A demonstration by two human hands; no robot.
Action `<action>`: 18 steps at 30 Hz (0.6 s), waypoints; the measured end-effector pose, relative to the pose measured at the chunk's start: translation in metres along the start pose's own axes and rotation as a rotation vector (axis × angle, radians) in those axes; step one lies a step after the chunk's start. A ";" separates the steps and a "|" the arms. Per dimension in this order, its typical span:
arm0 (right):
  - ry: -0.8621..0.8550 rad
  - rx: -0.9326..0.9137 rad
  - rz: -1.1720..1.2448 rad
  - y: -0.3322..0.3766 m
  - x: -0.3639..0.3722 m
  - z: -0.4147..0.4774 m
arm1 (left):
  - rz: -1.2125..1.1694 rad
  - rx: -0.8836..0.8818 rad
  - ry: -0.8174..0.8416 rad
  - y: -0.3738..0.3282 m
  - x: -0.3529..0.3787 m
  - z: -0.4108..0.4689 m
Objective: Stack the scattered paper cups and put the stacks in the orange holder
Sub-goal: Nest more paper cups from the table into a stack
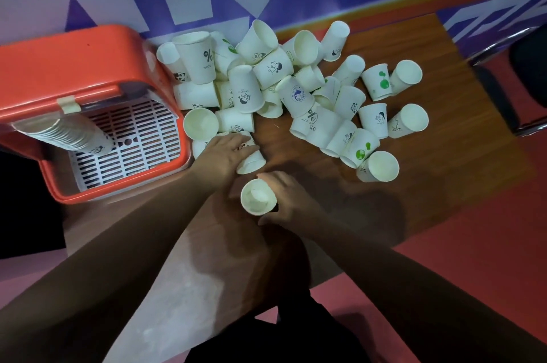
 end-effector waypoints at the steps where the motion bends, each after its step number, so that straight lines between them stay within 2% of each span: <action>1: -0.002 0.036 0.040 -0.003 -0.007 0.001 | 0.065 0.000 0.056 0.000 0.006 0.005; 2: -0.036 0.110 0.088 -0.010 -0.019 0.002 | 0.148 0.001 0.102 0.001 0.010 0.010; 4: -0.301 0.233 0.045 -0.029 -0.063 0.005 | 0.239 0.021 0.128 0.000 0.012 0.017; 6: -0.569 0.283 -0.104 -0.044 -0.107 0.010 | 0.271 0.101 0.044 -0.004 0.008 0.020; 7: -0.621 0.304 -0.163 -0.049 -0.123 0.016 | 0.281 0.131 0.019 -0.006 0.008 0.021; 10: -0.581 0.379 -0.268 -0.061 -0.146 0.043 | 0.315 0.191 -0.037 -0.010 0.011 0.023; 12: -0.560 0.417 -0.299 -0.066 -0.155 0.057 | 0.246 0.203 -0.081 -0.011 0.008 0.024; 14: -0.536 0.469 -0.288 -0.072 -0.159 0.066 | 0.047 0.116 -0.134 -0.006 -0.007 0.025; 18: -0.485 0.568 -0.218 -0.087 -0.161 0.069 | -0.594 -0.126 -0.320 0.003 -0.053 0.010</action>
Point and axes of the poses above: each hand's wrist, its own z-axis towards the middle knuckle, its own x-axis out of the palm, y = z × x, the point moved 8 cm from there along z, towards the middle knuckle, and after that the axes turned 1 degree about z, right-handed, at the moved point
